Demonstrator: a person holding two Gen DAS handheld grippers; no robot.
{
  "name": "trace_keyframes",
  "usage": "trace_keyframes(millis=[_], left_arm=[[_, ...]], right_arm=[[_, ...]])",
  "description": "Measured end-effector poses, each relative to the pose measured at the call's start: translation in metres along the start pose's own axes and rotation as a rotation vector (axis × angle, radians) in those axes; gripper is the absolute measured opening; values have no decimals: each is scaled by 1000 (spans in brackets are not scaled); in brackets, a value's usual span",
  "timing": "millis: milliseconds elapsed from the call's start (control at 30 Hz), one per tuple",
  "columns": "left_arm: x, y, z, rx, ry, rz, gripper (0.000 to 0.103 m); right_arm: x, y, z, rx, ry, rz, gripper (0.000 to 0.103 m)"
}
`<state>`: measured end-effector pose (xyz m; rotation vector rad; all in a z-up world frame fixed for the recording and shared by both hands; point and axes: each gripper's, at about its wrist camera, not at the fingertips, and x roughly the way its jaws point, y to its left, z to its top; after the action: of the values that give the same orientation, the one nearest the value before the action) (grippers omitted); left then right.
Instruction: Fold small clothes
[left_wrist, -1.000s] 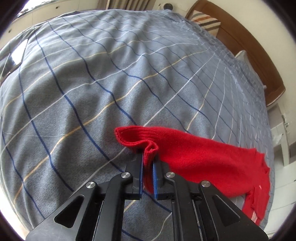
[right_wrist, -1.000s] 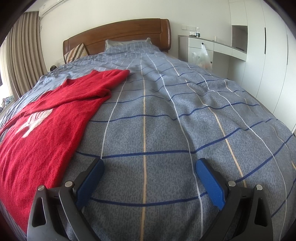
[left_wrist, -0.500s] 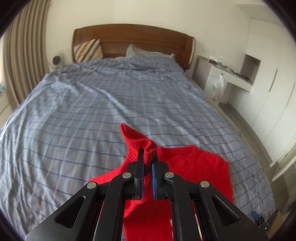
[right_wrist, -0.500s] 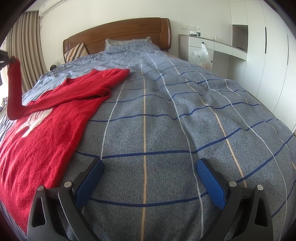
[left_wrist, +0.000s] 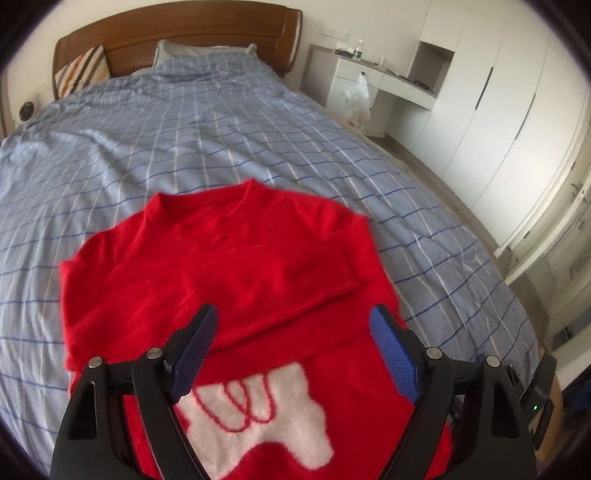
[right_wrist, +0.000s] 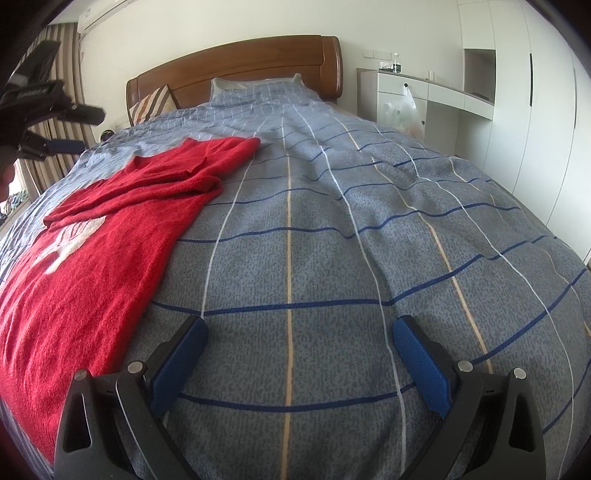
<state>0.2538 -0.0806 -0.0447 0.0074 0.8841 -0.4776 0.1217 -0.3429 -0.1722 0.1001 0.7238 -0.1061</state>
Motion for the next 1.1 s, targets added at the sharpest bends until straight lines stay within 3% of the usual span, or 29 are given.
trace_keyframes(millis=[67, 167, 300, 500, 633, 933, 1100], left_arm=[[-20, 25, -21, -12, -29, 67, 87], [-48, 69, -53, -31, -83, 225, 95], [-71, 129, -98, -110, -109, 424, 96], [-74, 195, -149, -301, -150, 578, 96], [-62, 219, -172, -384, -150, 615, 96], [-62, 233, -183, -445, -180, 522, 102], [-60, 230, -184, -437, -172, 532, 102]], right_arm=[[0, 1, 0, 0, -1, 0, 101], [1, 1, 1, -2, 0, -2, 101], [2, 2, 2, -6, 0, -6, 101], [3, 3, 1, -9, -5, -8, 101], [2, 4, 0, -12, -10, -11, 101], [2, 4, -1, -13, -12, -13, 102], [2, 4, -1, -13, -11, -13, 101]])
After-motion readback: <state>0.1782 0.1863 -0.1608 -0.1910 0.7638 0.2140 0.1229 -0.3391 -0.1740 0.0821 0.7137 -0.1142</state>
